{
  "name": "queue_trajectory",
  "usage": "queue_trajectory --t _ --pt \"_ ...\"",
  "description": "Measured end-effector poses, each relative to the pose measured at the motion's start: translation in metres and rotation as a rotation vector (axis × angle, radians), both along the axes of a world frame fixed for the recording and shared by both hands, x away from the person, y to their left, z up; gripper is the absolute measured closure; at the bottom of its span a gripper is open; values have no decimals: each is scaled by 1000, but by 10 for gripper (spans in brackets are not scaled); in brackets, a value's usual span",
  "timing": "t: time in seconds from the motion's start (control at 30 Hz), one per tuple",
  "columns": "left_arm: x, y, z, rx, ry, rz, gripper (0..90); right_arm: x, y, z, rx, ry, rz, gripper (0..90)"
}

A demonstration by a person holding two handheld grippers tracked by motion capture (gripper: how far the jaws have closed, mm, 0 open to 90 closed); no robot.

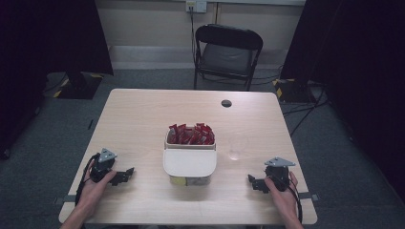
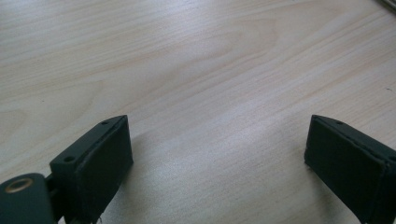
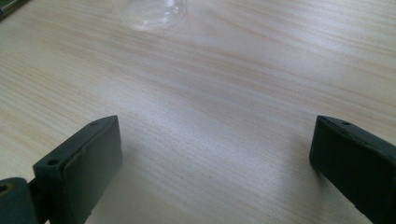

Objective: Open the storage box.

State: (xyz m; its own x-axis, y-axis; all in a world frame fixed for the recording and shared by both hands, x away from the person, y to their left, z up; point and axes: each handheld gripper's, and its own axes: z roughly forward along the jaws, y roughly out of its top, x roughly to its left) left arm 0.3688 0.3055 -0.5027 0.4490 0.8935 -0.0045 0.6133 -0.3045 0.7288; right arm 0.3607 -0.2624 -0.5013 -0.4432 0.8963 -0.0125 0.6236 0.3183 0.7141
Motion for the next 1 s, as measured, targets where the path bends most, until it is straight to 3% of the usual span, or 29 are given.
queue_trajectory --t 0.33,0.47,0.7,0.83,1.0 --pt "1 -4 1 -3 1 14 93 0 0 0 0 2 -3 14" --pt "0 -4 3 6 6 19 158 0 0 0 0 3 -3 12" --pt "-5 -6 8 -20 19 7 158 0 0 0 -2 6 -10 6" --pt "-6 -6 10 -25 13 -1 161 0 0 0 -2 6 -10 6" --pt "-8 -10 16 -66 -9 -31 160 0 0 0 1 6 -9 6"
